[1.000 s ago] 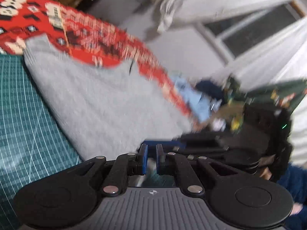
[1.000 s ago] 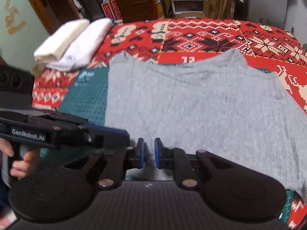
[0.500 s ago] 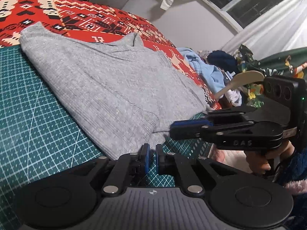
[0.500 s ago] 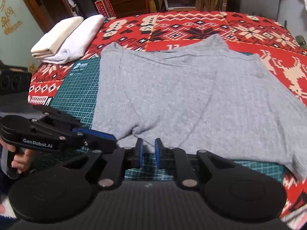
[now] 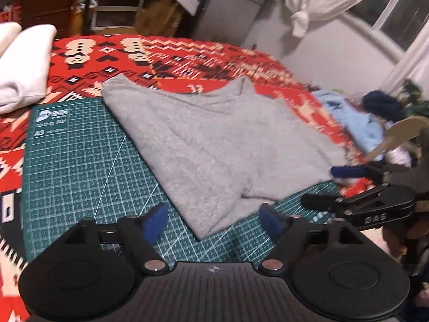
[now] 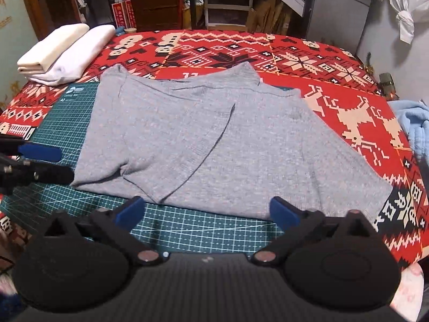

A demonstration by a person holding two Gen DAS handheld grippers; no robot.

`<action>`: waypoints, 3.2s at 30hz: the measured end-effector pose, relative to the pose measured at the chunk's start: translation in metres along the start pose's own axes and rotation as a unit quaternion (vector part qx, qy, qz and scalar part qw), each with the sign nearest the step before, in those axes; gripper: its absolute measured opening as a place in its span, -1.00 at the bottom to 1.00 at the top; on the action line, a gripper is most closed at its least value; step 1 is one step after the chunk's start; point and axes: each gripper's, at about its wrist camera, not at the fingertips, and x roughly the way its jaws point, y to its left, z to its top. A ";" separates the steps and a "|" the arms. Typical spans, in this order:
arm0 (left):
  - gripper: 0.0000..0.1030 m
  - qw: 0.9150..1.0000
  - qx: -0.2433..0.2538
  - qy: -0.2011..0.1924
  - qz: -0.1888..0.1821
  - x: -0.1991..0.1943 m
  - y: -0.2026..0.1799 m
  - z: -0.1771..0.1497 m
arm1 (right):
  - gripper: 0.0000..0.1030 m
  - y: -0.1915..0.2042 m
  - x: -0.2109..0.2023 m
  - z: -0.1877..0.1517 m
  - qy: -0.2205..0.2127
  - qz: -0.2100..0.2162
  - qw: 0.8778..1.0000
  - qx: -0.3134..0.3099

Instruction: Fold clothes

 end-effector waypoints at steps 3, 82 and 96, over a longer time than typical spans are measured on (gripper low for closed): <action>0.61 0.999 -0.006 0.020 0.029 0.008 -0.010 -0.007 | 0.99 -0.006 0.007 -0.004 0.017 0.007 1.000 0.010; -0.59 0.937 0.341 0.073 -0.024 0.216 -0.326 0.063 | -0.12 -0.303 -0.034 -0.082 -0.155 -0.087 0.924 0.337; -0.93 0.976 0.215 0.031 -0.010 0.150 -0.282 0.100 | -0.12 -0.263 -0.040 -0.060 -0.154 -0.074 0.938 0.300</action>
